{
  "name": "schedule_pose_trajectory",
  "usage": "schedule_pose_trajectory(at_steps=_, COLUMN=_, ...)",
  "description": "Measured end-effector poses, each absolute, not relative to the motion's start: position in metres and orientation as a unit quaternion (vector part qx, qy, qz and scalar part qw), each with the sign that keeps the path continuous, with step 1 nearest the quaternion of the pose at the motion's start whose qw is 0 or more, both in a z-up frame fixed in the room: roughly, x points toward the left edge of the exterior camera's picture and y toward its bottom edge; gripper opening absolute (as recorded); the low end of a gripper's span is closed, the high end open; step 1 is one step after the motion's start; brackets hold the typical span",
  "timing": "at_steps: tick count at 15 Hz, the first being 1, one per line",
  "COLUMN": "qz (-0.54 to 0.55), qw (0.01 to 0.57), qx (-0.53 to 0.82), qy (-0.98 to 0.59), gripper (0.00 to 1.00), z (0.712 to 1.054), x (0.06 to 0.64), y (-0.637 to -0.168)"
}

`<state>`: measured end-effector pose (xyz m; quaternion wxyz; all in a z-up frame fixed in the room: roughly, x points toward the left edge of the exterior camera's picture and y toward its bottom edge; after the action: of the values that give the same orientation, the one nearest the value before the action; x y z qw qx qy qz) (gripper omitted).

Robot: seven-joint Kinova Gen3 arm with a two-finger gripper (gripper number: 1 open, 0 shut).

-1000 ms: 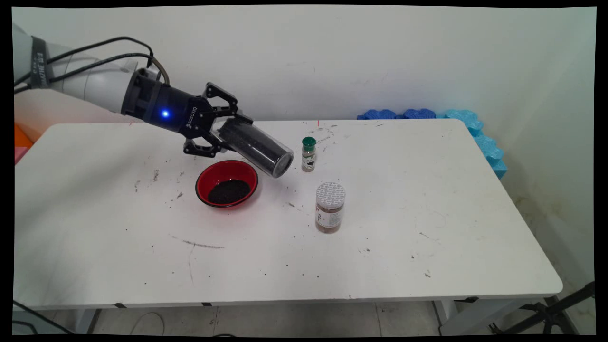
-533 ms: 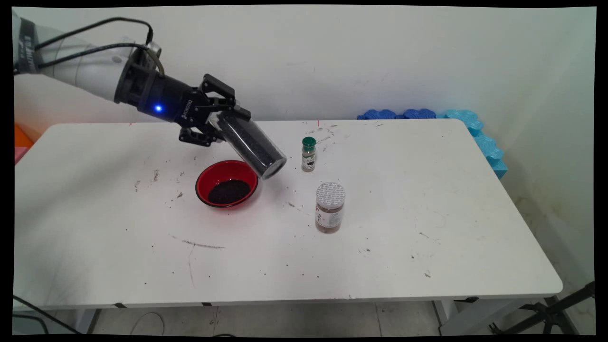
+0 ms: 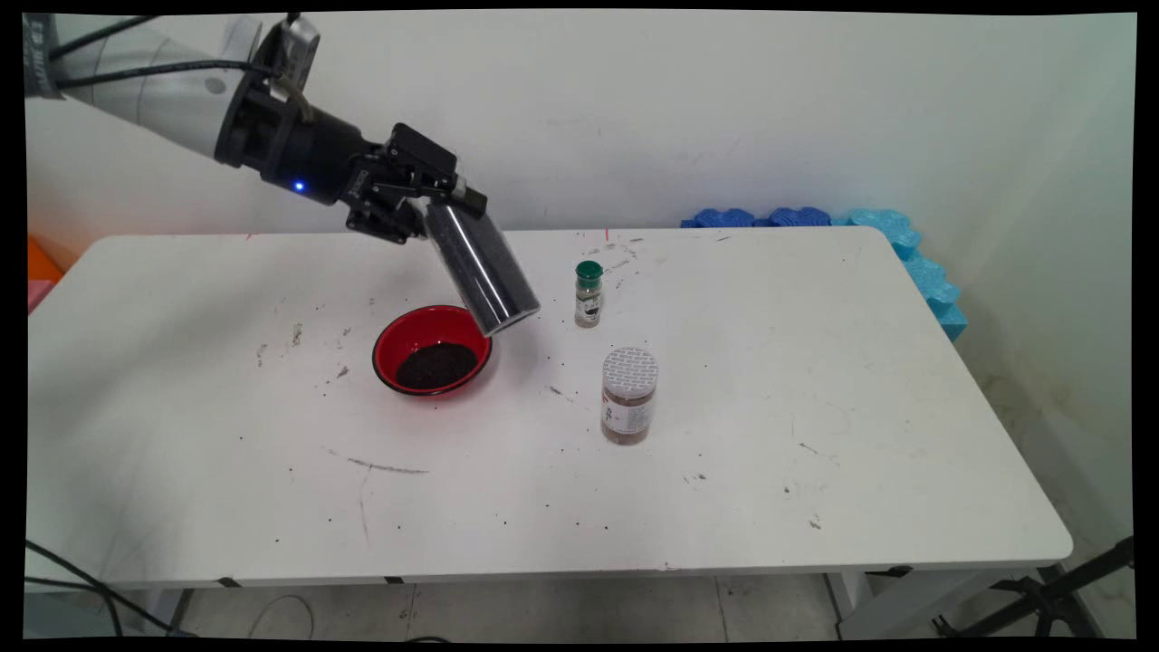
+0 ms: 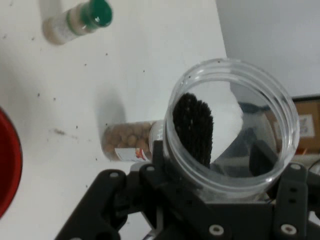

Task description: Pour the black seasoning powder in the red bowl

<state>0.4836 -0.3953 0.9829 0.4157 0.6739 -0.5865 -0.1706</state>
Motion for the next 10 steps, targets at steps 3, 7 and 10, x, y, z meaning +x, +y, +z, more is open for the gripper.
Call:
schedule_pose_trajectory(at_steps=3, qz=-0.14, qw=0.42, qx=0.625, qy=-0.643, gripper=0.0, z=0.992, x=0.475, y=-0.394)
schedule_pose_trajectory(at_steps=7, qz=-0.113, qw=0.421, qx=0.572, qy=-0.695, gripper=0.0, z=0.997, x=0.468, y=-0.389)
schedule_pose_trajectory(at_steps=10, qz=-0.087, qw=0.421, qx=0.524, qy=-0.735, gripper=0.0, z=1.001, x=0.462, y=-0.385)
